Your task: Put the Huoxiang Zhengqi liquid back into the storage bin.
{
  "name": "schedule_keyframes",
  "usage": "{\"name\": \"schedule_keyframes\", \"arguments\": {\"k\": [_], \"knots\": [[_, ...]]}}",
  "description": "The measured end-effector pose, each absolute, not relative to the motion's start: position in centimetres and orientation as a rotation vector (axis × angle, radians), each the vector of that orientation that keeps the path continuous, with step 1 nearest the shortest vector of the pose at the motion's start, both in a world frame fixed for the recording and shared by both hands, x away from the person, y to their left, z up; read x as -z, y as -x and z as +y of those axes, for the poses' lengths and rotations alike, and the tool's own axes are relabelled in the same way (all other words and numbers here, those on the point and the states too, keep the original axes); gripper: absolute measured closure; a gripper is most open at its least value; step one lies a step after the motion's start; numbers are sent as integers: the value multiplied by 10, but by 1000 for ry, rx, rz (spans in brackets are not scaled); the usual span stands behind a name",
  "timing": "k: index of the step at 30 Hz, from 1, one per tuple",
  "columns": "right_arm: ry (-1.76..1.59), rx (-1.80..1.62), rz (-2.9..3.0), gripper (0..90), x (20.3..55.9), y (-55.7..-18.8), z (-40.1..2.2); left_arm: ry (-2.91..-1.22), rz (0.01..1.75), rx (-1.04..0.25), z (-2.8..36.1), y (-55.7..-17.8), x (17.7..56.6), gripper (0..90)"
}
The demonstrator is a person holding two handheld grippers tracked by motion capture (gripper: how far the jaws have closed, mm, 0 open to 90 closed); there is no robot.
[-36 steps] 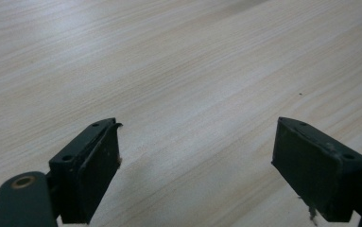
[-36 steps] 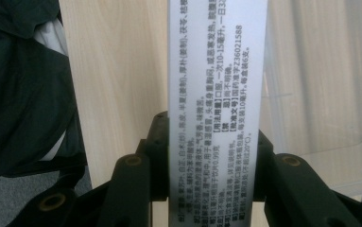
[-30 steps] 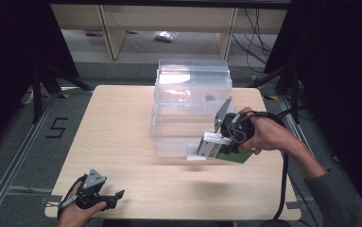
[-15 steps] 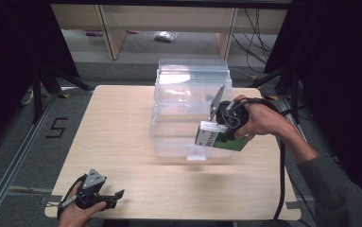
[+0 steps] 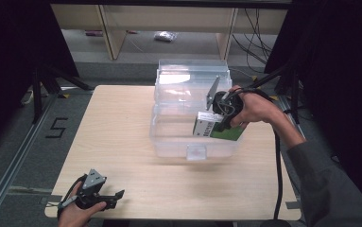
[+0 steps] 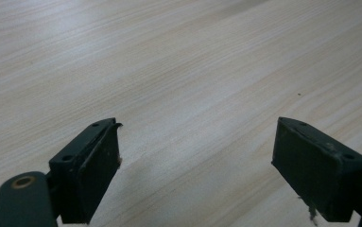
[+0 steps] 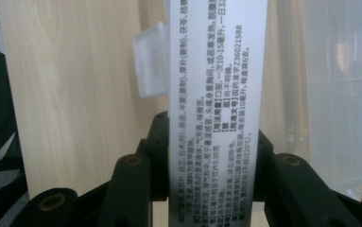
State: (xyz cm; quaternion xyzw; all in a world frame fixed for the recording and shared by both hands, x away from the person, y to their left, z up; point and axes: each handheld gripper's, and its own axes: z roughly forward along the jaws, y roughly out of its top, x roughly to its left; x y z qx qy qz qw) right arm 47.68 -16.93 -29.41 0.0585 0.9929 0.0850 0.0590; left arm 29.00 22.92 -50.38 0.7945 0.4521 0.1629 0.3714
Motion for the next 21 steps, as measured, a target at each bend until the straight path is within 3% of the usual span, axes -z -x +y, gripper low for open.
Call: {"name": "schedule_keyframes", "arguments": {"k": [21], "knots": [[-155,-191,3011,643,327,-510,-173,-2039,1156,-417,229,-290,504,151]]}}
